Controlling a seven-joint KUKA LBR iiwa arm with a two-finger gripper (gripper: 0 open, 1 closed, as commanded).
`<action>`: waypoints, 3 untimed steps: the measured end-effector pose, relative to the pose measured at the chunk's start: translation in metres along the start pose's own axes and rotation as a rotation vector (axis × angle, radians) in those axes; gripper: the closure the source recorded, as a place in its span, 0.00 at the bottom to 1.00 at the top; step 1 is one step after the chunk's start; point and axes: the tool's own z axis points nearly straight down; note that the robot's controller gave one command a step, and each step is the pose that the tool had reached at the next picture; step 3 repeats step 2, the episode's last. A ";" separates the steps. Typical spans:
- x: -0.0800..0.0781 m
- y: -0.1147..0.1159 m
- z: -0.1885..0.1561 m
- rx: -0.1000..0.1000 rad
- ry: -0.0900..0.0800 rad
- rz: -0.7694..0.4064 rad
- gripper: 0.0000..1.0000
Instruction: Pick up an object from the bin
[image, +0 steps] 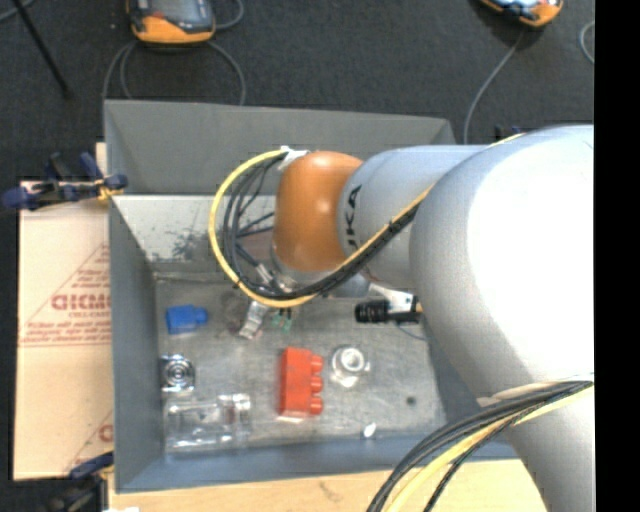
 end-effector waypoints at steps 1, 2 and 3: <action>-0.001 0.001 -0.003 0.001 0.001 -0.001 1.00; -0.004 0.002 -0.070 0.002 0.000 -0.004 1.00; -0.004 0.002 -0.070 0.002 0.000 -0.004 1.00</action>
Offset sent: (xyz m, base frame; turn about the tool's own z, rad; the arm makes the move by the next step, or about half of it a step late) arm 0.0001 0.0000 0.0019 -0.0001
